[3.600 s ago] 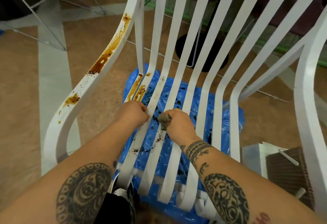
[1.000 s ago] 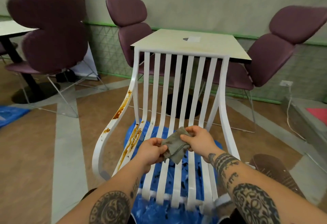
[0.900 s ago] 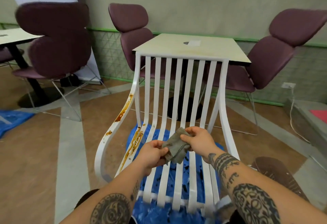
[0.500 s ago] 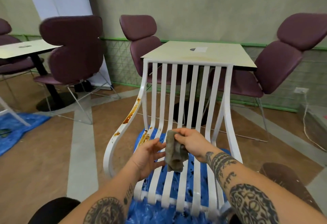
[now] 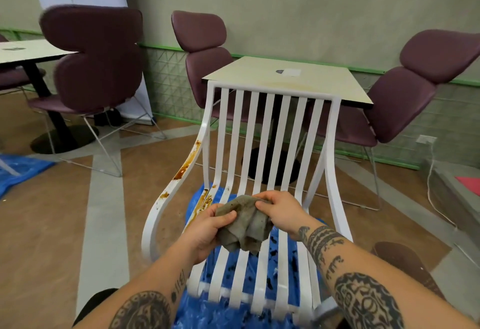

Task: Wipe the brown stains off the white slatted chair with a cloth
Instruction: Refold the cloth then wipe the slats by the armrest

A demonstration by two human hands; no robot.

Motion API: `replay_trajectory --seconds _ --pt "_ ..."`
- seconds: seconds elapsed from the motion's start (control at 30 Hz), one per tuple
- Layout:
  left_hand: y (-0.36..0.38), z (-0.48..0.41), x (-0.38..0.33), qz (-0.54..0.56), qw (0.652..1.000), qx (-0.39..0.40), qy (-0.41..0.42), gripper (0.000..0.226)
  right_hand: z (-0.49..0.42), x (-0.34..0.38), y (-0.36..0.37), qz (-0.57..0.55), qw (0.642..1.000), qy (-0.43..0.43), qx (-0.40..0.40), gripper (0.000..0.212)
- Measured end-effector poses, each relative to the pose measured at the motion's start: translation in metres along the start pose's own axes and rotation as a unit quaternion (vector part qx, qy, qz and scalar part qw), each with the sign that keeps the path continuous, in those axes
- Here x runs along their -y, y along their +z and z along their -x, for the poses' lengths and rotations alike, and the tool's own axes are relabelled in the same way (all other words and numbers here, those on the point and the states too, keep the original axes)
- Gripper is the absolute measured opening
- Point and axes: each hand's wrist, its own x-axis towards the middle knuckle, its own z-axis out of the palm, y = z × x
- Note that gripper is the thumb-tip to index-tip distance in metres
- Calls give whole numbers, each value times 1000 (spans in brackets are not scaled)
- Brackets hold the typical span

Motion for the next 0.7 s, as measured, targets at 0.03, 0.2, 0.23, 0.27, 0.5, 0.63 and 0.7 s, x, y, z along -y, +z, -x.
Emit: replay_trajectory --seconds 0.03,0.2,0.23,0.27,0.5,0.63,0.7 --pt "-1 0 -1 0 1000 4 2 40 0 0 0 8 1000 1 -3 17" --pt "2 1 -6 -12 998 -54 40 34 -2 1 4 22 999 24 -30 15" --pt "3 1 -8 -20 996 -71 48 33 -1 3 6 30 998 27 -40 17" --pt "4 0 -10 -30 994 -89 55 33 0 4 8 50 997 24 -58 22" --pt "32 6 -32 -64 990 -102 68 30 14 13 22 80 995 -46 -41 36" --pt "37 10 -43 -2 998 -49 41 48 12 11 22 72 992 -57 -93 21" --pt "36 14 -46 -15 999 -14 45 66 9 13 17 49 991 -41 -120 9"
